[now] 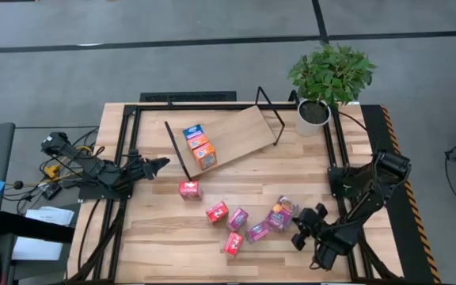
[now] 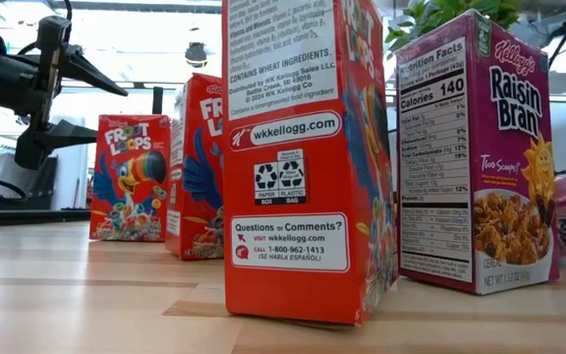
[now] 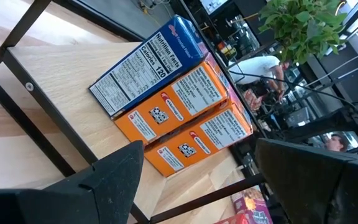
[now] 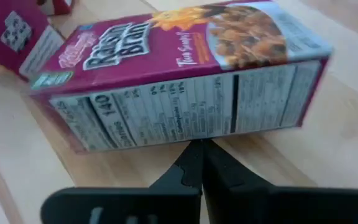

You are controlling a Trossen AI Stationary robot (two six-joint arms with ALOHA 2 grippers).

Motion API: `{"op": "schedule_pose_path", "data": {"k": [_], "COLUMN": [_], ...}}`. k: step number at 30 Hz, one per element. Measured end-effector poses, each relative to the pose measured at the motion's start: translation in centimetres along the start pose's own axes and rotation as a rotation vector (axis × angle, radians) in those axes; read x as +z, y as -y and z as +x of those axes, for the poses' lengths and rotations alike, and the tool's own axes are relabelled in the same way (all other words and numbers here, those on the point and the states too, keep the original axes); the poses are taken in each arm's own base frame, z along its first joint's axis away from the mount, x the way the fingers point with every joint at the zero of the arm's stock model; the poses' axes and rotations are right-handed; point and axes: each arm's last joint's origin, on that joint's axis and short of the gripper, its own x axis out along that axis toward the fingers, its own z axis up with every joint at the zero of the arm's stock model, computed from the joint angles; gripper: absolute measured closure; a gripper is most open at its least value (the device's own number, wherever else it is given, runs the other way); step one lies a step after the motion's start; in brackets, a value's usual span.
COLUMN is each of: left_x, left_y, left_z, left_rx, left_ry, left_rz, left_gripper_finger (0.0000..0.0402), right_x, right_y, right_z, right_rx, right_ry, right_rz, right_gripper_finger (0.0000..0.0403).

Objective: Stack cereal on shelf
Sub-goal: Put the top purple cereal box on the shelf

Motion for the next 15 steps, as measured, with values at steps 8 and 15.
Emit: {"op": "schedule_pose_path", "data": {"k": [8, 15], "left_x": [0.0, 0.0], "left_y": [0.0, 0.0], "left_z": [0.0, 0.0], "left_rx": [0.004, 0.005], "left_ry": [0.007, 0.007], "left_rz": [0.004, 0.012], "left_gripper_finger": [0.0101, 0.0101], "right_x": [0.2, 2.1], "right_y": [-0.1, -2.1], "right_z": [0.0, -1.3], "right_rx": [-0.009, 0.005], "right_ry": [0.006, 0.064], "right_rz": [-0.019, -0.124], "right_gripper_finger": [0.0395, 0.0373]}}
